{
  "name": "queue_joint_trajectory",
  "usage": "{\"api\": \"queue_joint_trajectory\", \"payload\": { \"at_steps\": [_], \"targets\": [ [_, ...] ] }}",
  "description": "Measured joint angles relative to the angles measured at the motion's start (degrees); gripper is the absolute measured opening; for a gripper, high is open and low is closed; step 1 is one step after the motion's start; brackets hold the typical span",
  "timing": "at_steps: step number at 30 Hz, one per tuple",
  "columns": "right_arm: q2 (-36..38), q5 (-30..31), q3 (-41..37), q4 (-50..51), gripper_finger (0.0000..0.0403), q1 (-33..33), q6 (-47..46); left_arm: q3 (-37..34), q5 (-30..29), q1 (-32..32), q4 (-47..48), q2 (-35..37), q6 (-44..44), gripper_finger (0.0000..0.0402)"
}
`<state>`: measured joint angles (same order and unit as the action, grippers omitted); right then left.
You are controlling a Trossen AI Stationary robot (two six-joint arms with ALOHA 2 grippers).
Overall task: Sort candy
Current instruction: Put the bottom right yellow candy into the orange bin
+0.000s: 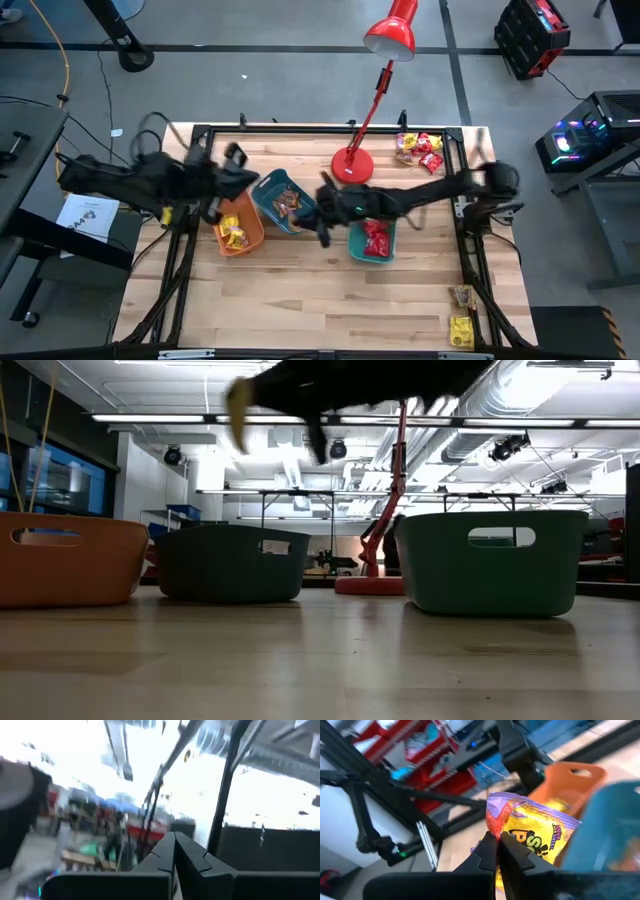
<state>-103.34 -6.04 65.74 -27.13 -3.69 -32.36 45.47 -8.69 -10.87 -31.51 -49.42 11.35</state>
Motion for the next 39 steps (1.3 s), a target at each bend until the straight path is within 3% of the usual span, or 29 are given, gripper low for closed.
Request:
{"api": "queue_joint_trajectory", "payload": {
  "at_steps": [6, 10, 15, 19, 23, 28, 35, 39],
  "targets": [
    [-16.5, -9.7, 18.2, -2.4, 0.0000, 2.3, 0.8, 0.0, -5.9, 0.0, 1.9, 3.4, -3.0, 0.0000],
    [-26.2, -10.9, 32.1, -0.2, 0.0000, 2.3, 2.0, 0.0, -6.9, 0.0, 2.4, 3.0, -3.0, 0.0000],
    [-36.9, -10.3, 48.2, 11.5, 0.0004, 2.8, -2.3, 0.0, -6.9, 0.0, 2.4, 2.3, -2.6, 0.0000],
    [-41.9, -12.5, 57.6, 21.6, 0.0049, 3.1, -2.5, 0.0, -6.9, 0.0, 2.6, 2.4, -2.7, 0.0000],
    [-41.7, -10.2, 62.7, 31.9, 0.0118, 3.0, 4.0, 0.0, -6.8, 0.0, 3.4, 2.3, -2.6, 0.0000],
    [-40.6, -10.9, 69.4, 53.6, 0.0177, 4.1, 14.8, 0.0, -5.4, 0.0, 3.5, 2.3, -2.6, 0.0000],
    [-30.7, -10.6, 62.4, 84.8, 0.0183, 2.8, 29.6, 0.0, -5.4, -0.1, 3.7, 2.5, -3.2, 0.0000],
    [-23.2, -10.5, 54.1, 95.4, 0.0183, 0.0, 31.1, 0.0, -5.4, -0.1, 3.9, 2.5, -4.6, 0.0000]
  ]
}}
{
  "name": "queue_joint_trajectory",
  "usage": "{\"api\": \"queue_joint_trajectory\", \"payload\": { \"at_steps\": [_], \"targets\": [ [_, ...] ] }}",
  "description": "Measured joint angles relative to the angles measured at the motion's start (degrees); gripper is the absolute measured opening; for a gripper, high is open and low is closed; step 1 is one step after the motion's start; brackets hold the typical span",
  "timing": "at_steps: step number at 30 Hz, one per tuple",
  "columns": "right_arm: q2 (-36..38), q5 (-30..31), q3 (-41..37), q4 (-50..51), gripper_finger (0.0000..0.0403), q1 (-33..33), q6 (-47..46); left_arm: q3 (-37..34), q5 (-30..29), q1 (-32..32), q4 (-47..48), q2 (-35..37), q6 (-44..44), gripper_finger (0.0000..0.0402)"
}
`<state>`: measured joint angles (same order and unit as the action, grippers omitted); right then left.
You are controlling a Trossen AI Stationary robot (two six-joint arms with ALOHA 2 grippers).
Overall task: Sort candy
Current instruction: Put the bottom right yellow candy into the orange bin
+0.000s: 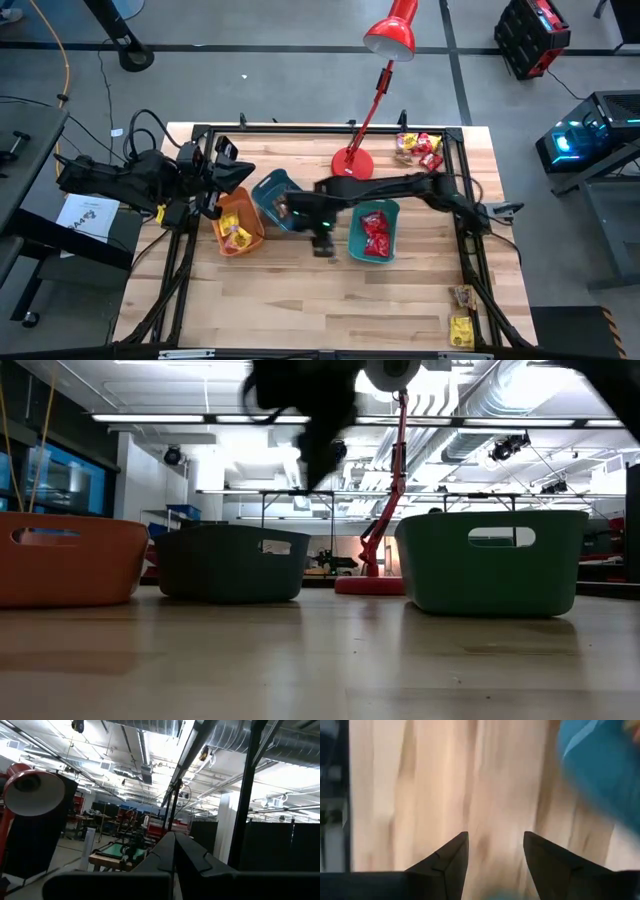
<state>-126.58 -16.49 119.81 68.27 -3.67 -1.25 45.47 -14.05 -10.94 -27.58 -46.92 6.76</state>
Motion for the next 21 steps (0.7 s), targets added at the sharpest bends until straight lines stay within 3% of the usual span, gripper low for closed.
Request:
{"api": "queue_joint_trajectory", "payload": {
  "at_steps": [3, 6, 13, 17, 21],
  "targets": [
    [9.3, 1.2, -11.5, 0.3, 0.0183, -3.1, -4.4, 0.0, 0.1, 0.0, 0.8, 0.0, 0.6, 0.0000],
    [19.5, 3.8, -25.6, -1.0, 0.0183, -7.6, -14.4, 0.0, 2.0, 0.0, 1.5, 0.0, 0.6, 0.0000],
    [42.1, 2.8, -50.7, -6.7, 0.0183, -23.1, -54.8, 0.0, 2.6, 0.9, 4.7, 0.0, 0.6, 0.0000],
    [48.4, -1.7, -58.6, -14.4, 0.0183, -33.3, -75.4, 0.0, 2.6, 1.7, 8.5, 0.0, 2.5, 0.0000],
    [48.2, -8.9, -64.3, -22.0, 0.0183, -40.2, -87.3, 0.0, 2.5, 2.1, 10.8, -0.1, 4.0, 0.0000]
  ]
}}
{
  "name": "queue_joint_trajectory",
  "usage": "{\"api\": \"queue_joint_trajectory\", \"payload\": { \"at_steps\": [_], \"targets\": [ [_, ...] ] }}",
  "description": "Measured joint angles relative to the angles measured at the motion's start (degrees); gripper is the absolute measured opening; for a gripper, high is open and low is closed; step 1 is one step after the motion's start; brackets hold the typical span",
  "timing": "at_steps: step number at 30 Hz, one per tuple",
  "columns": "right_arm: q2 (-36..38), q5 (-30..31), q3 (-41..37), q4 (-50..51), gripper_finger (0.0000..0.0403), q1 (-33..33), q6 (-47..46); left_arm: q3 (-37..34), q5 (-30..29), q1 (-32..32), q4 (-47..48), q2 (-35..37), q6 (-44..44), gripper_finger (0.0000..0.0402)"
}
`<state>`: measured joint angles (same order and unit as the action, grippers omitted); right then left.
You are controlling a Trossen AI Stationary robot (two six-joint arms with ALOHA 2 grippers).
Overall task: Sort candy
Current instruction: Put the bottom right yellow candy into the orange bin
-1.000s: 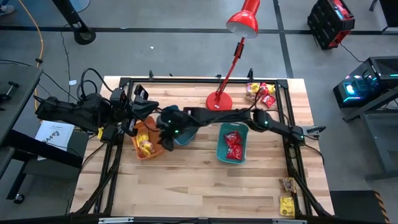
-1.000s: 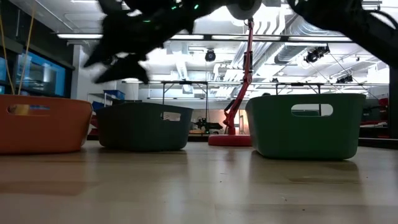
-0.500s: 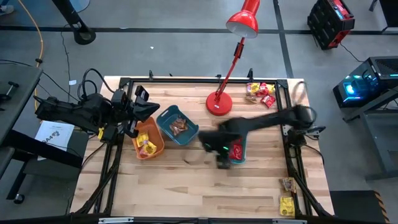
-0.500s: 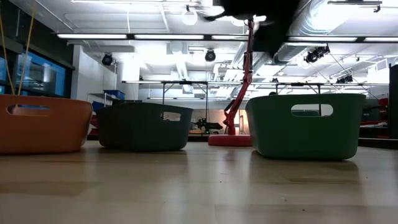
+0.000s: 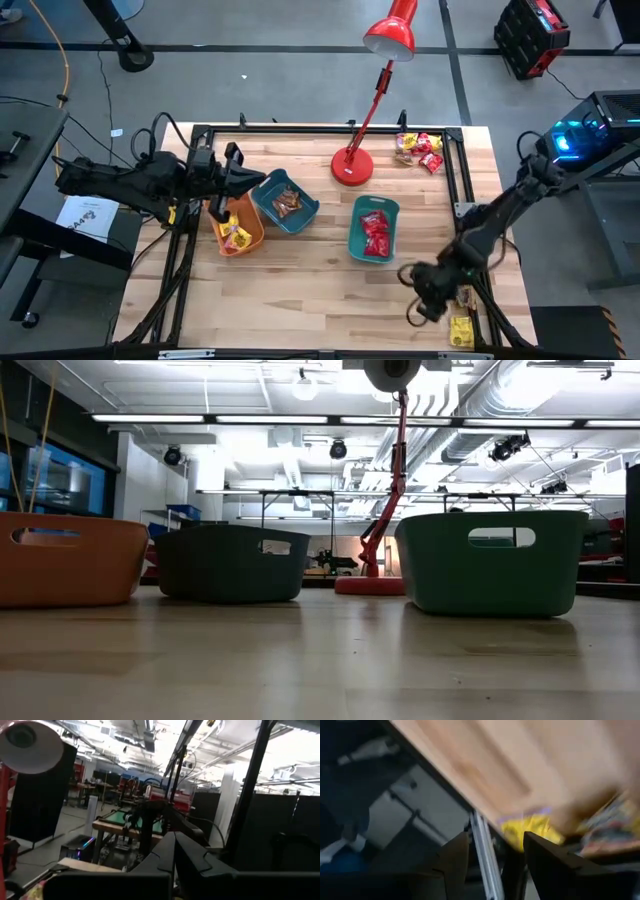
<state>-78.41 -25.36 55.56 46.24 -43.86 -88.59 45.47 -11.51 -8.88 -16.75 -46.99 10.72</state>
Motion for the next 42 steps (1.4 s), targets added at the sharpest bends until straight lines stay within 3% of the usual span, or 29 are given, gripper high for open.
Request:
{"api": "queue_joint_trajectory", "payload": {
  "at_steps": [7, 22, 25, 28, 30, 36, 42],
  "targets": [
    [-6.2, -8.3, -6.4, -7.7, 0.0183, -5.1, -7.9, 0.0, -1.1, 0.0, 0.4, -0.4, -0.8, 0.0000],
    [-22.6, -13.1, -7.8, -12.2, 0.0174, -7.2, -4.4, 0.0, -1.3, 0.0, 3.7, -4.1, 0.8, 0.0000],
    [-24.3, -15.6, -7.7, -14.6, 0.0138, -7.7, -2.4, 0.0, -1.3, 0.0, 3.6, -5.1, 1.2, 0.0000],
    [-24.3, -15.6, -7.2, -15.8, 0.0050, -7.9, -0.6, 0.0, -1.3, 0.0, 2.7, -5.3, 1.2, 0.0000],
    [-23.4, -13.3, -6.3, -15.9, 0.0016, -7.7, 1.2, 0.0, -1.3, 0.0, 0.3, -4.8, 0.6, 0.0000],
    [-15.9, -2.3, 0.7, -8.8, 0.0004, -1.1, 8.9, 0.0, -4.0, 0.0, -6.3, -2.2, -6.0, 0.0000],
    [-7.6, 21.7, 9.8, -3.9, 0.0002, 11.0, 28.3, 0.0, -8.8, 0.0, -6.6, -1.4, -6.9, 0.0000]
  ]
}}
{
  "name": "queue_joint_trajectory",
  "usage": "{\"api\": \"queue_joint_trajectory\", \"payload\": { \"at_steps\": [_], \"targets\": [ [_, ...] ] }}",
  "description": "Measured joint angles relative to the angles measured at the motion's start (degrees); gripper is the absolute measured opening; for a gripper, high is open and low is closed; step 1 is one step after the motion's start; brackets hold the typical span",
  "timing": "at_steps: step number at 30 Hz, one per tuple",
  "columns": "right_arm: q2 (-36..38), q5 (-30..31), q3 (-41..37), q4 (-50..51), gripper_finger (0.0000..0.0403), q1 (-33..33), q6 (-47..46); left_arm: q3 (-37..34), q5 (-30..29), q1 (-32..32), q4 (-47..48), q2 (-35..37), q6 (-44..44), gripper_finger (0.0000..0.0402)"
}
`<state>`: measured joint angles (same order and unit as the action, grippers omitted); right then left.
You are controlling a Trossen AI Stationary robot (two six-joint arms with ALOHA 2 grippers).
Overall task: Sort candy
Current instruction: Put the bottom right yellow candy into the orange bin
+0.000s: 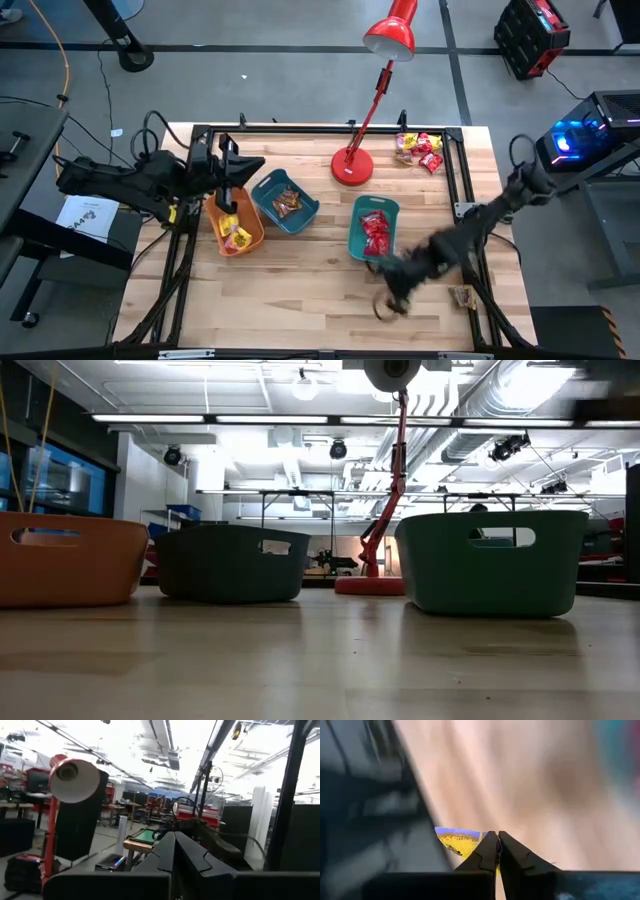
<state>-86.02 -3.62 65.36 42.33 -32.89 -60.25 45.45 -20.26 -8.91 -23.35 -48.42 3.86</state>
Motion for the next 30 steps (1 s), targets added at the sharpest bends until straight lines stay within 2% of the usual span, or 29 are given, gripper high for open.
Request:
{"api": "queue_joint_trajectory", "payload": {
  "at_steps": [3, 7, 9, 12, 15, 18, 23, 27, 30],
  "targets": [
    [1.0, 7.5, 2.4, -3.2, 0.0001, 7.9, 10.9, 0.0, 0.0, 0.0, -0.2, -0.6, 1.8, 0.0000],
    [-0.6, 8.1, 2.3, -19.7, 0.0001, 18.8, 26.2, 0.0, 0.3, 0.0, -0.6, -1.2, 4.8, 0.0000],
    [-3.1, 6.9, 2.3, -31.7, 0.0001, 23.5, 30.9, 0.0, 1.6, -0.1, -2.9, -1.2, 6.7, 0.0000],
    [-8.4, 2.5, 3.2, -50.2, 0.0000, 28.6, 34.3, 0.0, 7.1, -0.2, -9.5, -1.1, 7.3, 0.0000],
    [-15.2, -0.4, 7.6, -60.5, 0.0000, 31.6, 34.8, 0.0, 9.6, -0.3, -14.6, -1.1, 6.1, 0.0000],
    [-22.8, -1.9, 15.5, -61.7, 0.0000, 32.7, 34.8, 0.0, 9.6, -0.3, -17.6, -1.0, 5.9, 0.0000],
    [-35.9, -3.6, 32.5, -59.8, 0.0011, 32.6, 34.7, 0.0, 9.5, -0.2, -17.4, -1.1, 6.7, 0.0000],
    [-44.0, -4.1, 46.1, -49.6, 0.0051, 32.6, 33.0, 0.0, 9.5, -0.6, -17.6, -1.0, 6.8, 0.0000],
    [-48.4, -6.6, 54.1, -42.7, 0.0091, 32.9, 34.1, 0.0, 9.6, -0.6, -17.6, -1.1, 6.5, 0.0000]
  ]
}}
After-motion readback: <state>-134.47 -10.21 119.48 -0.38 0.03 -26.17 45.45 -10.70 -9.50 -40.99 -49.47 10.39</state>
